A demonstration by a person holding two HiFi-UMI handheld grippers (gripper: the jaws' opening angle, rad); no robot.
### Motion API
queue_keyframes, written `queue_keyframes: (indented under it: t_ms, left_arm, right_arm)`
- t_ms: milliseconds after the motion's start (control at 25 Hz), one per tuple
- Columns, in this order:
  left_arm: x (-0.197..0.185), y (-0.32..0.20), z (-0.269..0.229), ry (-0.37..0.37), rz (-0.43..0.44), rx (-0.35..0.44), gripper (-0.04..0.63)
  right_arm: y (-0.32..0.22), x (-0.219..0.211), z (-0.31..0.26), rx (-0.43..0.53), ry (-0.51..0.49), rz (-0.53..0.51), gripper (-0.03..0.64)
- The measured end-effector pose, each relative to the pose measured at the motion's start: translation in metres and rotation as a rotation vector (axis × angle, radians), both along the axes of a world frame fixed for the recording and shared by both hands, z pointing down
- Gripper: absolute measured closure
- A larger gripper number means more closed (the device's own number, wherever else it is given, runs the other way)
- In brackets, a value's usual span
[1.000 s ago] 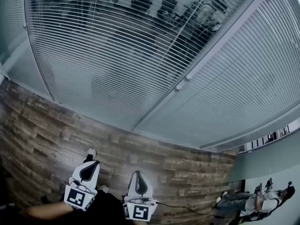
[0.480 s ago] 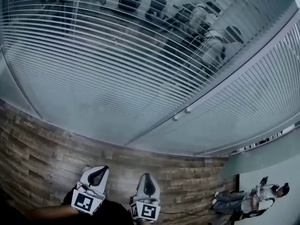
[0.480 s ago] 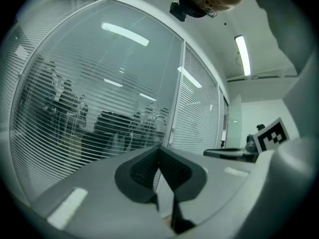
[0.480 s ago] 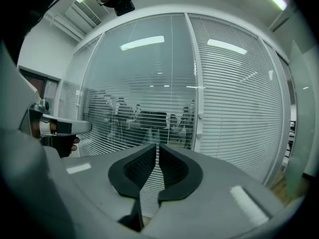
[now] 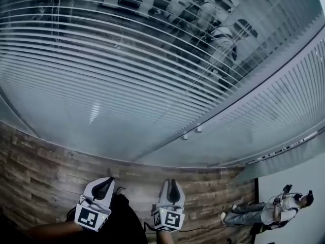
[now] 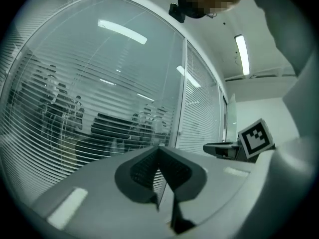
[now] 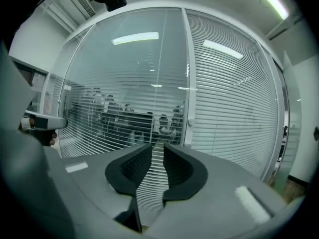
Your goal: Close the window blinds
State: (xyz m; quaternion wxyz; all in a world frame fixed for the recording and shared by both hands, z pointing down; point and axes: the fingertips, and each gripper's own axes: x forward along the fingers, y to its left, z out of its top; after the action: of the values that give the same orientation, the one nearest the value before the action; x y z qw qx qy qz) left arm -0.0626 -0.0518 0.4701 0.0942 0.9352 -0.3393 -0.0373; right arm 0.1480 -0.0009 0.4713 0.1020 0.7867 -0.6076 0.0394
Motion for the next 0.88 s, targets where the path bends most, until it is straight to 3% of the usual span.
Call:
queue_keyframes:
  t_ms: [240,400,640,880]
  left_arm:
    - [0.020,-0.041,-0.031,-0.024,-0.098,-0.006,0.594]
    - [0.027,-0.061,-0.008,-0.024,-0.116,0.013,0.594]
    - [0.074,-0.088,-0.024,-0.052,-0.207,0.017,0.594]
    - [0.086,-0.090,-0.028,-0.064,-0.262,0.002,0.594]
  right_arm:
    - [-0.061,0.074,-0.038,-0.061,0.162,-0.029,0.517]
    - [-0.114,0.104,-0.032,-0.074,0.273,-0.034,0.497]
    - [-0.175,0.180,-0.044,-0.157,0.488,-0.061,0.457]
    - [-0.198,0.193,-0.051,-0.186,0.700,-0.096,0.456]
